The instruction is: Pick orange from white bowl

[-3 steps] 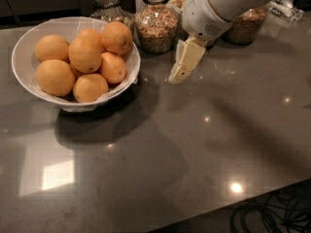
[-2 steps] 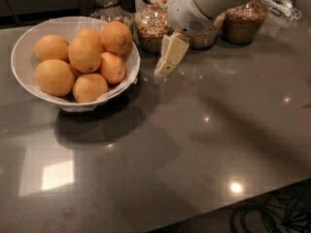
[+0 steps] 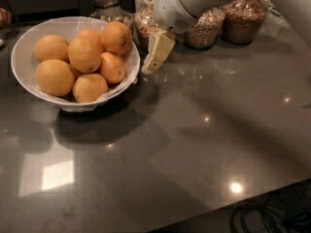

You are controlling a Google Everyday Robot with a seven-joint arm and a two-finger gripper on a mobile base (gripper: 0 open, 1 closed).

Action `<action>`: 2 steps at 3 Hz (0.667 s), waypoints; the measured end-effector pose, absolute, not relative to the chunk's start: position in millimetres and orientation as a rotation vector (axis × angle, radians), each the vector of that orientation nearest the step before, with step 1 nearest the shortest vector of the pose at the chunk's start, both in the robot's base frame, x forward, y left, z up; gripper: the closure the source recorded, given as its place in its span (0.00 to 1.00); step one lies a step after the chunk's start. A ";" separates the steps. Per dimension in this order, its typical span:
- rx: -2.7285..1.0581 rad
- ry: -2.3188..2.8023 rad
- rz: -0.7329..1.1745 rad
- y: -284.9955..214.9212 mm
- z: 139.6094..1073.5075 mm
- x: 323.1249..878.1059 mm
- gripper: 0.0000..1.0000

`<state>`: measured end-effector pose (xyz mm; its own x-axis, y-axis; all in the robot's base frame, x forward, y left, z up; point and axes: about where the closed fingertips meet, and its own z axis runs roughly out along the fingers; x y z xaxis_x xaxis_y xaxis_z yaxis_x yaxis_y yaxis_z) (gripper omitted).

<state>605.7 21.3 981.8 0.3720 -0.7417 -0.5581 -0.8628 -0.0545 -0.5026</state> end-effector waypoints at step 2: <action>-1.800 1.346 0.152 44.0 975.6 632.3 0.00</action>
Offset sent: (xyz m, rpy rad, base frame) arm 0.0489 0.0285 -0.0095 0.0442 -0.0900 -0.0048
